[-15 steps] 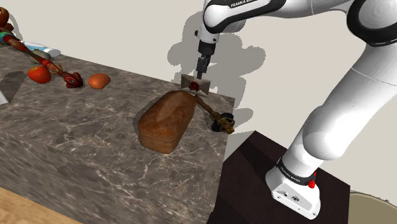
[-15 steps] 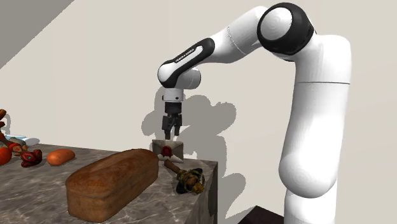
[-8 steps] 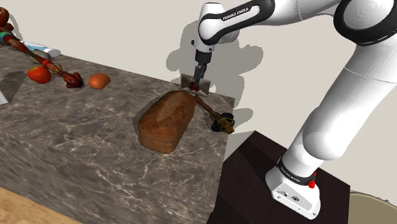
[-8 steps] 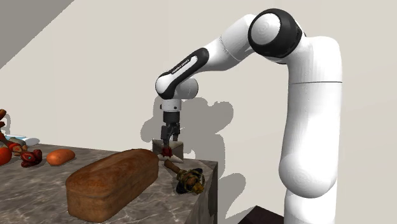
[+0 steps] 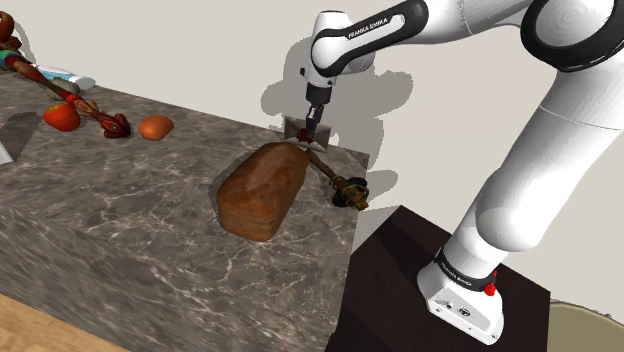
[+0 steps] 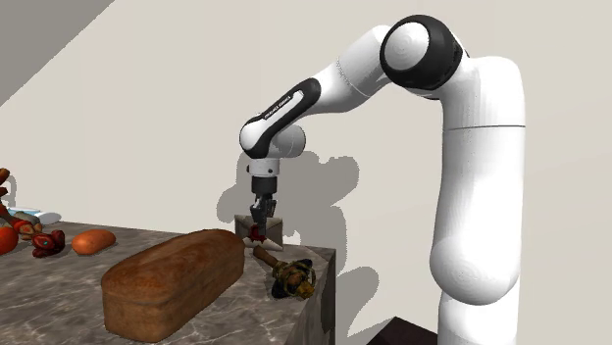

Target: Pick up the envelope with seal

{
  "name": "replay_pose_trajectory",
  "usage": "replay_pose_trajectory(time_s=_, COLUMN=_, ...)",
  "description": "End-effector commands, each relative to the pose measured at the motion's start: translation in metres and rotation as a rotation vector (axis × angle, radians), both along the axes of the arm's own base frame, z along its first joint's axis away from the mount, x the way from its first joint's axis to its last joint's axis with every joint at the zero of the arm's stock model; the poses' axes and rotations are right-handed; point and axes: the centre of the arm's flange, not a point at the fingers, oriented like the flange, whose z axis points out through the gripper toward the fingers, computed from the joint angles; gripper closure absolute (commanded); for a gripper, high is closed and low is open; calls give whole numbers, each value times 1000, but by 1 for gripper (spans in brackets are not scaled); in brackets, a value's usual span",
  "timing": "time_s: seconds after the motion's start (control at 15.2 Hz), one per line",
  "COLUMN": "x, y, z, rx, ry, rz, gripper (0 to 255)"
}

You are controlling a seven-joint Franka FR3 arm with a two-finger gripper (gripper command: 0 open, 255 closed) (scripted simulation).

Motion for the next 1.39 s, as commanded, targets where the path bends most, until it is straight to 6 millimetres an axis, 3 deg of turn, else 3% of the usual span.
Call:
replay_pose_trajectory(time_s=0.0, x=0, y=0, z=0, rx=0, ry=1, rz=0, gripper=255)
replay_pose_trajectory(time_s=0.26, x=1, y=1, z=1, rx=0, ry=1, rz=0, gripper=255)
replay_pose_trajectory(time_s=1.32, x=1, y=1, z=81, rx=0, ry=1, rz=0, gripper=255)
